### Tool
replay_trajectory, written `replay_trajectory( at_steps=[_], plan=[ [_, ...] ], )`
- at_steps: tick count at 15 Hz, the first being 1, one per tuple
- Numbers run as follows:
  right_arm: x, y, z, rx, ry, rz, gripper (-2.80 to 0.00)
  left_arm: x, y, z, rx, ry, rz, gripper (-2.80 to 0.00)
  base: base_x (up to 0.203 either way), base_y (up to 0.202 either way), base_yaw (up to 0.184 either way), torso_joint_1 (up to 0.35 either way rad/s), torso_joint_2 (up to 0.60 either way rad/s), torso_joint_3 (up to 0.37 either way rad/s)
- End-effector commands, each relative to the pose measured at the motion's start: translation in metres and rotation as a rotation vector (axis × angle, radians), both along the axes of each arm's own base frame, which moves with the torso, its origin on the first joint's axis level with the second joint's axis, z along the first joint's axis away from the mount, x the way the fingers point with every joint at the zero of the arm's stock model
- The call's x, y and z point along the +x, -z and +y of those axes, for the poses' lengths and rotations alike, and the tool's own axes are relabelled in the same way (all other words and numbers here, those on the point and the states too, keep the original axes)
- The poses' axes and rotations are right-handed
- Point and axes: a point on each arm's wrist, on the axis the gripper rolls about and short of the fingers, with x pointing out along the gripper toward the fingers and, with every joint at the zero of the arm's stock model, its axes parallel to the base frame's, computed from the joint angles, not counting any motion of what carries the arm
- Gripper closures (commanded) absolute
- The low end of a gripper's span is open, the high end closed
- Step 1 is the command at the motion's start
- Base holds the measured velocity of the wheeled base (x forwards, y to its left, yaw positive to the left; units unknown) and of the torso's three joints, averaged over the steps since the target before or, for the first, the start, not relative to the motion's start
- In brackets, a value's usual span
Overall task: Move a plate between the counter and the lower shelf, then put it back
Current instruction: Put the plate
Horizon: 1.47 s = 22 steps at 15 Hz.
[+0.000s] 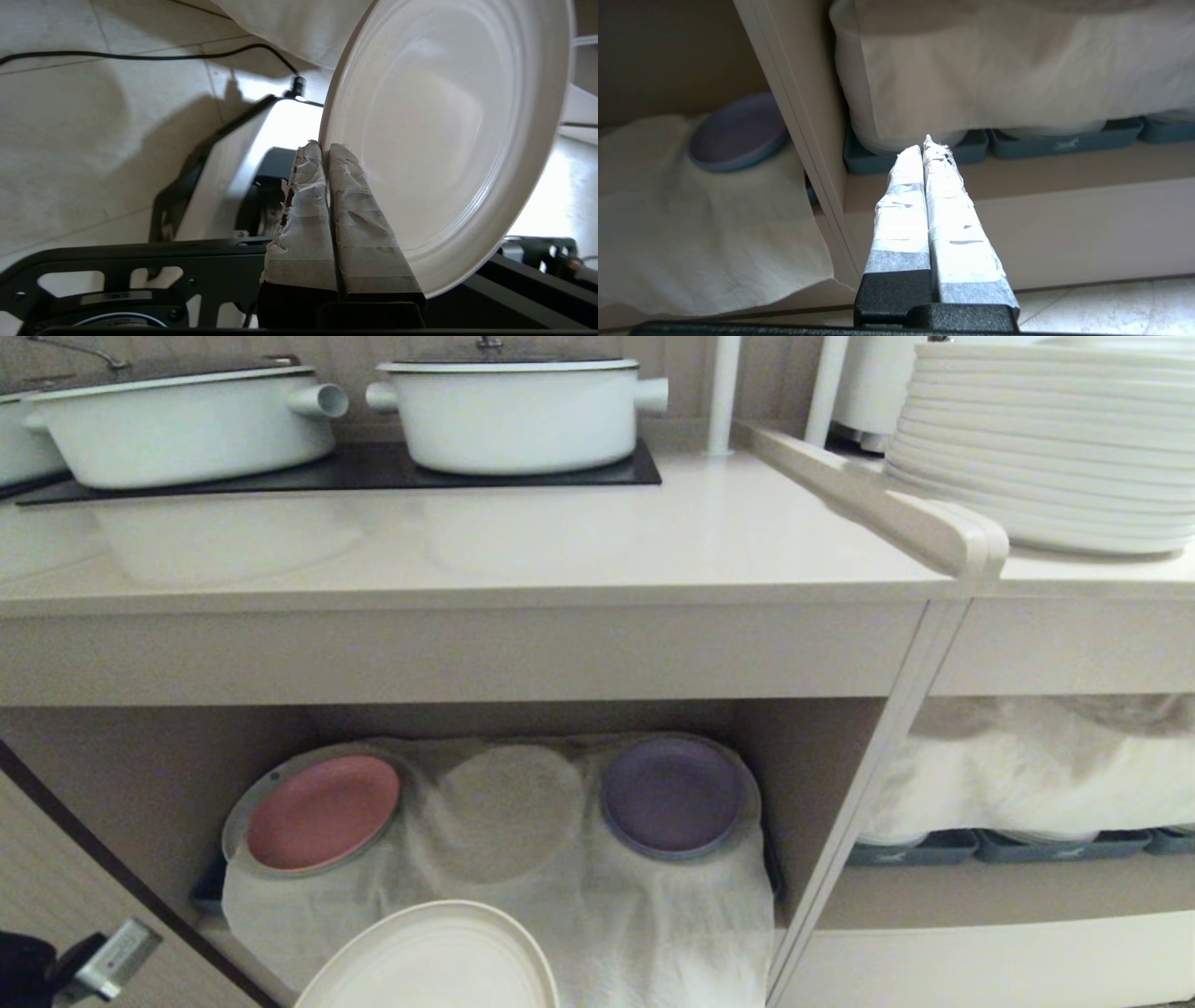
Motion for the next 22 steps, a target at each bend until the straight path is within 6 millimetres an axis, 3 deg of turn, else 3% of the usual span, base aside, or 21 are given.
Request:
replay_trajectory(
  at_steps=[1, 22],
  plan=[
    [0.0000, -0.0001, 0.0000, 0.001, 0.000, -0.001, 0.00, 0.0000, 0.0001, -0.0003, -0.010, 0.005, 0.006, 0.00, 0.000, 0.000, 0.000, 0.172, -0.46, -0.285],
    [0.0000, -0.0001, 0.0000, 0.001, 0.000, -0.001, 0.00, -0.0013, -0.0015, -0.0006, -0.035, 0.023, -0.001, 0.00, 0.000, 0.000, 0.000, 0.224, -0.51, -0.288]
  ],
)
